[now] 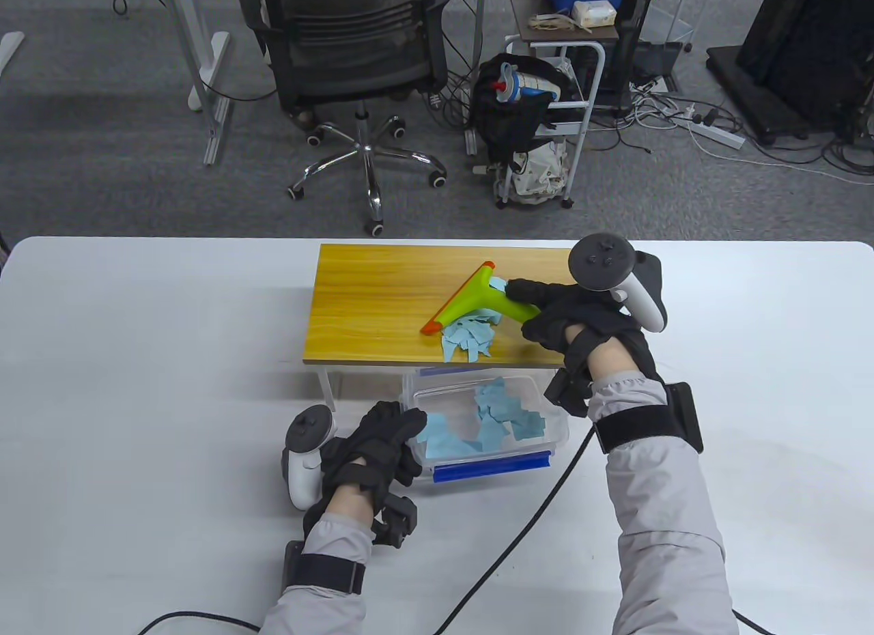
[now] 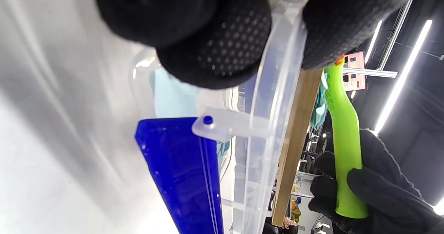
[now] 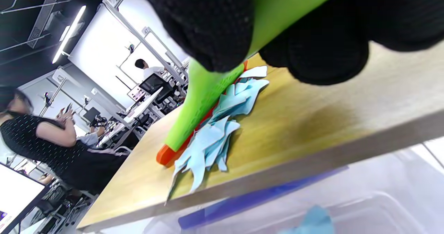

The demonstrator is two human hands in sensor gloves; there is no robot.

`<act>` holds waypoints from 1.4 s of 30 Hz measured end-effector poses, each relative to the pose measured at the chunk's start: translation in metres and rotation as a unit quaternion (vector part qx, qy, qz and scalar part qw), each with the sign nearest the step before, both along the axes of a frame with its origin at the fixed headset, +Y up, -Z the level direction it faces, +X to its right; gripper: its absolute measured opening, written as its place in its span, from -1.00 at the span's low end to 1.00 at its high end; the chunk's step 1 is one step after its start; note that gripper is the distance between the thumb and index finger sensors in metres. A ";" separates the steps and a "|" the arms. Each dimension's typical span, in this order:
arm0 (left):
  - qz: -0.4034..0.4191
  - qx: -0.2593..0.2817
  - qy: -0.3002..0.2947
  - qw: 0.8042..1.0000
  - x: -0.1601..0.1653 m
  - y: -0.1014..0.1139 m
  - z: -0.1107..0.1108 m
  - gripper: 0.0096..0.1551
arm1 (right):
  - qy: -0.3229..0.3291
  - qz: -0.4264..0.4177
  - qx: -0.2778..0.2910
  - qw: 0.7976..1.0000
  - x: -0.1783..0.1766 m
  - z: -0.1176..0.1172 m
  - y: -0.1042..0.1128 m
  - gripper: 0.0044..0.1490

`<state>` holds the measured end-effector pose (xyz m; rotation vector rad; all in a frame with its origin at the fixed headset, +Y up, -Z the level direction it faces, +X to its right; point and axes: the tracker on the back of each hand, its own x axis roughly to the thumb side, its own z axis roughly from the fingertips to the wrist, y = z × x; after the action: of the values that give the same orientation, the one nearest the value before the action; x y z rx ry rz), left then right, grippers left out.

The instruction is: Scrape paper scraps from tabletop organizer into plastic storage box

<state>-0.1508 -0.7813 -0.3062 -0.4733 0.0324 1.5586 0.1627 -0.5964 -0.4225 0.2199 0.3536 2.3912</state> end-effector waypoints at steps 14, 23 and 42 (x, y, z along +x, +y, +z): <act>0.007 0.002 -0.006 1.000 0.005 -0.001 0.000 -0.22 | -0.072 0.035 0.129 0.988 0.005 0.013 0.014 -0.23; 0.006 0.001 -0.009 1.000 0.005 -0.001 0.000 -0.21 | -0.058 0.105 0.112 0.986 -0.021 0.032 -0.007 -0.21; 0.009 -0.001 -0.009 1.000 0.006 0.000 0.001 -0.21 | 0.004 0.150 0.115 0.982 -0.037 0.082 -0.007 -0.16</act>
<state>-0.1453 -0.7812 -0.3056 -0.4906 0.0155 1.5714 0.1260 -0.6033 -0.3409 0.2985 0.1178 2.7315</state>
